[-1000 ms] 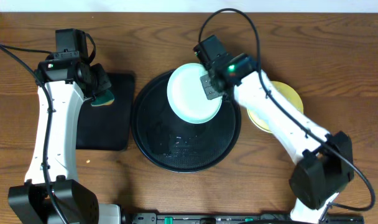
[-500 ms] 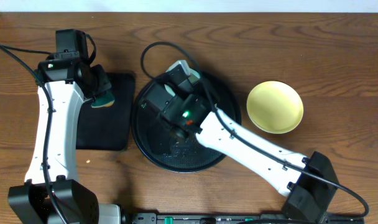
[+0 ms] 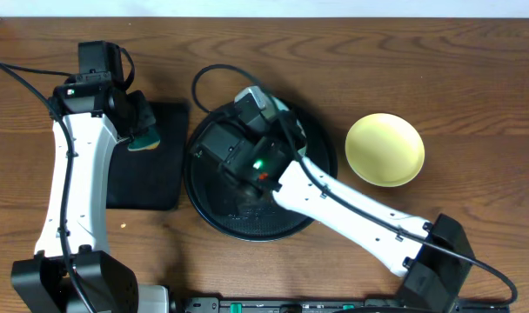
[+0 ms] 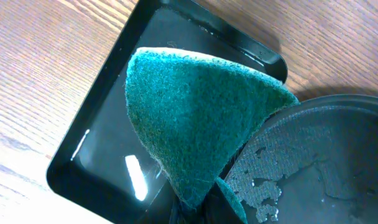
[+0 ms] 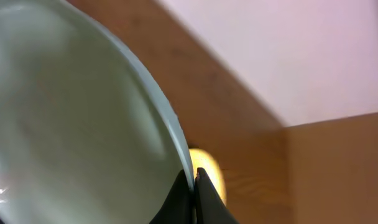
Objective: Clean dirty plates on tray and stack at the side
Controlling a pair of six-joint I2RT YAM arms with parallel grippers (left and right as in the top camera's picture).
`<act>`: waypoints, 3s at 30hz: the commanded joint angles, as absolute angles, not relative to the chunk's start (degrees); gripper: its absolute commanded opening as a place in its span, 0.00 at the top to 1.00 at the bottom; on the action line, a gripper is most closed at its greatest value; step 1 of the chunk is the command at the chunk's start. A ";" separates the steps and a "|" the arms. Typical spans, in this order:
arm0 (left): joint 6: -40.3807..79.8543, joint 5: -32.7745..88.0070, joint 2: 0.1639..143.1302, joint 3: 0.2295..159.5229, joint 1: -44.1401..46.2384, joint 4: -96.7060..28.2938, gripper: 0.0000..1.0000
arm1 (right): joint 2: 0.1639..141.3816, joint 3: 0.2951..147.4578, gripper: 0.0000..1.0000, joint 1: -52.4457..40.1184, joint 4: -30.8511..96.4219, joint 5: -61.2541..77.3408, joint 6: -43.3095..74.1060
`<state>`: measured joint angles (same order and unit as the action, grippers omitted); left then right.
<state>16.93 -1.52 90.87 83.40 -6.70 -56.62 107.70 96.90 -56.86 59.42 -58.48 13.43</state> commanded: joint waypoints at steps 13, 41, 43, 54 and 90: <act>17.23 -2.20 91.11 83.59 -6.94 -57.91 0.93 | 99.02 97.08 0.99 -21.43 62.08 6.22 10.17; 17.21 -2.22 91.11 81.95 -6.96 -58.24 0.93 | 97.41 67.16 0.99 8.80 47.18 5.80 9.10; 17.21 -2.22 91.11 81.95 -6.94 -58.24 0.93 | 97.41 67.16 0.85 8.80 47.33 5.80 9.10; 14.52 -2.26 91.15 81.95 -6.96 -58.48 0.93 | 97.38 72.95 0.55 8.34 53.32 6.55 9.13; 1.28 -2.13 106.48 87.74 -6.94 -58.08 0.33 | 97.27 83.26 0.27 -5.41 56.69 6.24 8.82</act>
<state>0.05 -1.72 111.83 82.91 -6.70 -56.18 97.12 80.42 -5.04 55.96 6.22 9.37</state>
